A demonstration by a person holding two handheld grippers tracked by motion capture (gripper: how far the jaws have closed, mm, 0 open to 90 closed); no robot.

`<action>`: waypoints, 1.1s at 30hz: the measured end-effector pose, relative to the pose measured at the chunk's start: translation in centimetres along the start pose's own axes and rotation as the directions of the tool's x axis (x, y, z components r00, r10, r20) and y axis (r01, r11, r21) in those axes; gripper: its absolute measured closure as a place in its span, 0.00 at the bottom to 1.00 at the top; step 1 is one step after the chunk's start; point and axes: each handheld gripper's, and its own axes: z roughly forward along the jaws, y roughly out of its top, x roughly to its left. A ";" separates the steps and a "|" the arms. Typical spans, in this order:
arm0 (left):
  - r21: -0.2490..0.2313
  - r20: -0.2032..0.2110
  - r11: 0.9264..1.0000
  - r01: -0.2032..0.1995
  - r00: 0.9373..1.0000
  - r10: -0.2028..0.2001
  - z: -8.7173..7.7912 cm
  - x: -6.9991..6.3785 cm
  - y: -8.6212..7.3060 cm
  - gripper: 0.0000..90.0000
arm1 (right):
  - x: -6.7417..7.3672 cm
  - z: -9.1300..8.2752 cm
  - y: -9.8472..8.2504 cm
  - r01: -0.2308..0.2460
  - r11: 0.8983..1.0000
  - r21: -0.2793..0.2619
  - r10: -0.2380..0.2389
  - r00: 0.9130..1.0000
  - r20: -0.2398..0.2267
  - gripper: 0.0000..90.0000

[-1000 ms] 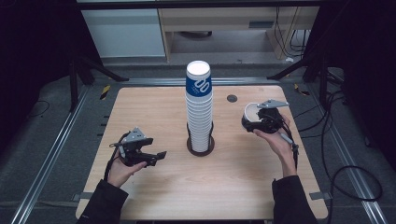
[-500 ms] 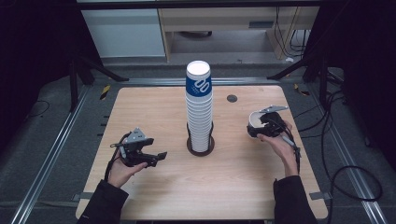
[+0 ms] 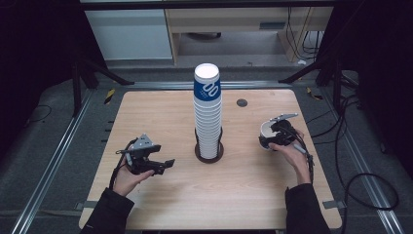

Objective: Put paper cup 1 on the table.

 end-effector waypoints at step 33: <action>0.009 0.007 1.000 -0.004 1.000 0.004 0.1 -0.1 -0.1 0.19 | 0.3 -4.2 1.4 -0.010 0.975 -0.221 0.009 1.000 -0.006 0.09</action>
